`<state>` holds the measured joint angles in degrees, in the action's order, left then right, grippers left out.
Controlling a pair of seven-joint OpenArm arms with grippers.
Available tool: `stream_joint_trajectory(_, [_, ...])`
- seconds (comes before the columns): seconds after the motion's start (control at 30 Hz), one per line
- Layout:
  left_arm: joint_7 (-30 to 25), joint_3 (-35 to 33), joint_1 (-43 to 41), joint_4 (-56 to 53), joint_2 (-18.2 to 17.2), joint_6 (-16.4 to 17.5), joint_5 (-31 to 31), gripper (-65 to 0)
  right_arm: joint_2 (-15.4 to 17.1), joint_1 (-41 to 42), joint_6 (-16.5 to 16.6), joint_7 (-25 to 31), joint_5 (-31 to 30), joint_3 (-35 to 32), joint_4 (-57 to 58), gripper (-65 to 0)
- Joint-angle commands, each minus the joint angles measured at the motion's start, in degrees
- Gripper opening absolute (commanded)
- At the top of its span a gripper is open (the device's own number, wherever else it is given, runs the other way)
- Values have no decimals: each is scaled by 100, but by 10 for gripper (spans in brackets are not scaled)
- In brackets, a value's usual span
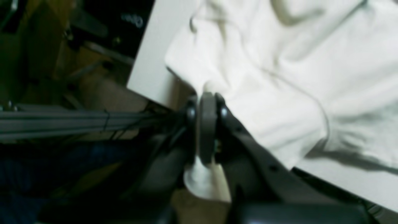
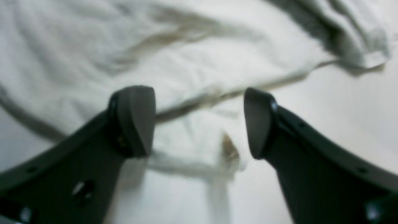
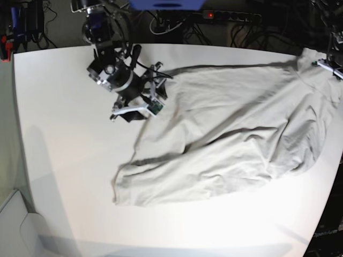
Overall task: Layout the t-shirt on the table in an organized manner, then fold the t-shirt properly
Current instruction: 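Pull the shirt taut with both grippers, right gripper dragging it outward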
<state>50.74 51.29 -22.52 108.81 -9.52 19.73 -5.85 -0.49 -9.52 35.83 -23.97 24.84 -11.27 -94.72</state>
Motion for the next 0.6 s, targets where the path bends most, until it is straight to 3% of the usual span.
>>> stream_joint_trajectory(0.0, [-85,36,15,94,-107,-17,26,-650,18,16,-36,115,-44,15,-98,-337])
stream_joint_trajectory(0.3, [-103,36,94,94,-107,-17,9,-650,352,-424,-36,98,-27,32,237,-636])
stream_joint_trajectory(0.57, [-103,36,200,77,-116,-17,18,-650,537,-635,-36,-272,-18,428,333,-650])
